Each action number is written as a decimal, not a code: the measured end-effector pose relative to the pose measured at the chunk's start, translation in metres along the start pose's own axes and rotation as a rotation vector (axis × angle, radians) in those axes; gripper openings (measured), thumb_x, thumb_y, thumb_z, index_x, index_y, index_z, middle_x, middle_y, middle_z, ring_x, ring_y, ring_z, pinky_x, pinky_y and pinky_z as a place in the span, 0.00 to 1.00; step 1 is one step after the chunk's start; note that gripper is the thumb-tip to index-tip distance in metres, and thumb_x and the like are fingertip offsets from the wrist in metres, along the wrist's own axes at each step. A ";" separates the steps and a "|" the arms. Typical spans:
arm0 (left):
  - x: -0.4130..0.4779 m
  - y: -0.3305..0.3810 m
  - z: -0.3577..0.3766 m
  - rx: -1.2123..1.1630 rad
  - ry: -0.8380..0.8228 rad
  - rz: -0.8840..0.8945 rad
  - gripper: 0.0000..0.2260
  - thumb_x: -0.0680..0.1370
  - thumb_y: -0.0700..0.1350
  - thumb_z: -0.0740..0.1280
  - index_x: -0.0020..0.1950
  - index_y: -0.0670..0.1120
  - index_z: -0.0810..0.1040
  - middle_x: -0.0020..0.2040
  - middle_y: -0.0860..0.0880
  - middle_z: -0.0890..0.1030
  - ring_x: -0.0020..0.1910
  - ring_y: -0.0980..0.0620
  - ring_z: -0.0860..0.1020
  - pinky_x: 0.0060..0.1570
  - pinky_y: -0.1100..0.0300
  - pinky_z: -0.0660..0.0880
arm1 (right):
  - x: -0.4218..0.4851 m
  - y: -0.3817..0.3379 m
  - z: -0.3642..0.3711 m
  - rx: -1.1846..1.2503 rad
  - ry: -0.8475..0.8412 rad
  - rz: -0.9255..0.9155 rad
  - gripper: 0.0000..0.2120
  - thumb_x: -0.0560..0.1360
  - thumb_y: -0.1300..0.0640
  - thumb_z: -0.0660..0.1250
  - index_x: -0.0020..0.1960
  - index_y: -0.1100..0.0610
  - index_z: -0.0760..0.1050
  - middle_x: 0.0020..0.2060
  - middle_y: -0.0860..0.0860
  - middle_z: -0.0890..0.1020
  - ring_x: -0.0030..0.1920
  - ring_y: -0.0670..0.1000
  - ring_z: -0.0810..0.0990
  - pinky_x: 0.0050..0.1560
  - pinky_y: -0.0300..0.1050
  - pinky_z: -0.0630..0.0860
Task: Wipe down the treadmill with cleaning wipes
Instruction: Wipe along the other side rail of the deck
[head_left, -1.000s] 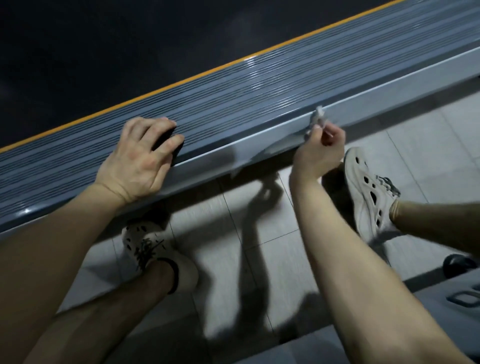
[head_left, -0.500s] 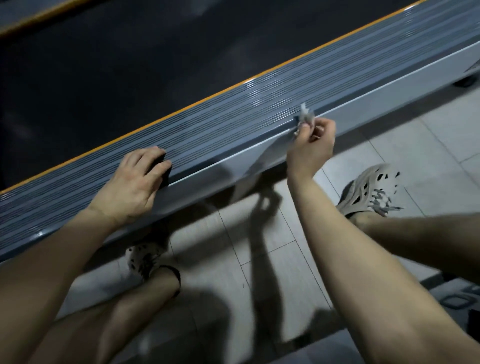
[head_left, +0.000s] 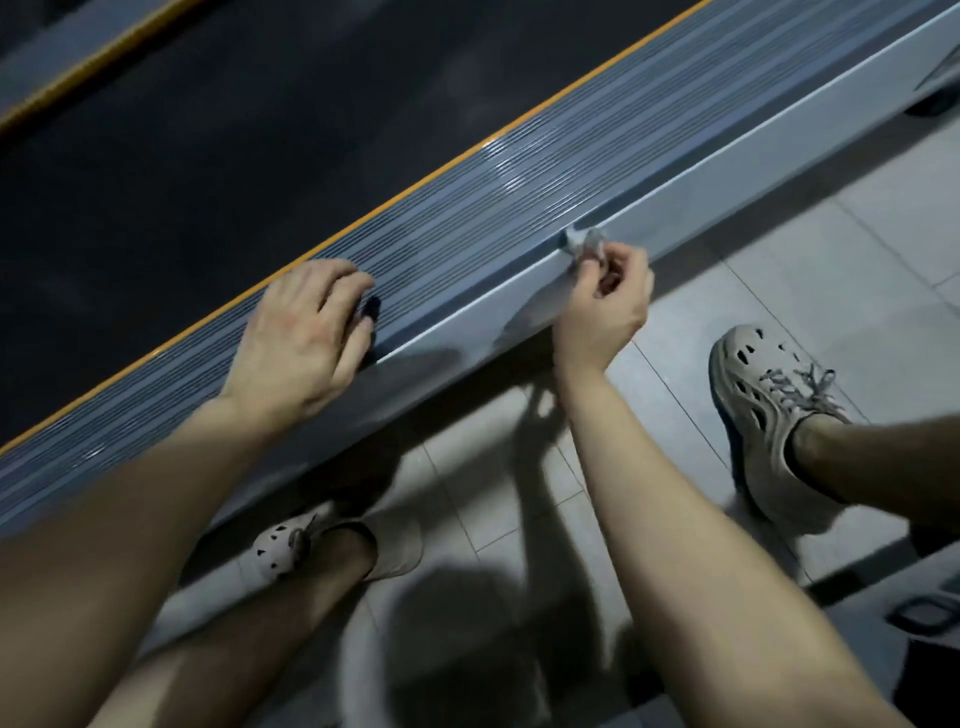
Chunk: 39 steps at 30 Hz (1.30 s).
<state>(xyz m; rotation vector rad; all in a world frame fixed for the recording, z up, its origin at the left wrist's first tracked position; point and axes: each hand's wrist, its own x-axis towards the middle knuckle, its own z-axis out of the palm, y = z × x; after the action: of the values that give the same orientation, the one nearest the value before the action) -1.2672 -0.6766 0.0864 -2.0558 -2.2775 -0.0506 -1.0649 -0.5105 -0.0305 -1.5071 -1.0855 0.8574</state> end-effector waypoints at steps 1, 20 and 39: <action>0.015 0.008 0.005 -0.023 0.011 0.020 0.19 0.86 0.49 0.62 0.73 0.40 0.75 0.70 0.39 0.75 0.69 0.37 0.74 0.70 0.40 0.71 | 0.007 -0.003 0.001 0.021 0.039 0.015 0.03 0.77 0.64 0.70 0.50 0.59 0.81 0.47 0.52 0.79 0.44 0.43 0.77 0.47 0.41 0.76; 0.089 0.031 0.052 -0.147 0.042 0.121 0.23 0.82 0.38 0.62 0.77 0.42 0.75 0.77 0.39 0.72 0.78 0.37 0.70 0.74 0.35 0.66 | -0.082 -0.009 0.007 0.130 -0.338 -0.062 0.06 0.78 0.71 0.71 0.47 0.62 0.79 0.46 0.56 0.78 0.47 0.54 0.78 0.52 0.57 0.76; 0.088 0.024 0.057 -0.145 0.063 0.138 0.21 0.83 0.37 0.60 0.77 0.40 0.75 0.76 0.37 0.73 0.77 0.35 0.71 0.73 0.37 0.66 | -0.122 0.074 0.015 -0.038 -0.675 0.461 0.06 0.73 0.62 0.73 0.46 0.52 0.81 0.40 0.48 0.85 0.40 0.47 0.80 0.45 0.45 0.76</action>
<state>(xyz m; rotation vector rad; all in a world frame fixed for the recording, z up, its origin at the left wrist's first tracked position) -1.2536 -0.5824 0.0360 -2.2410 -2.1489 -0.2757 -1.1046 -0.6239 -0.1086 -1.5639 -1.2386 1.7622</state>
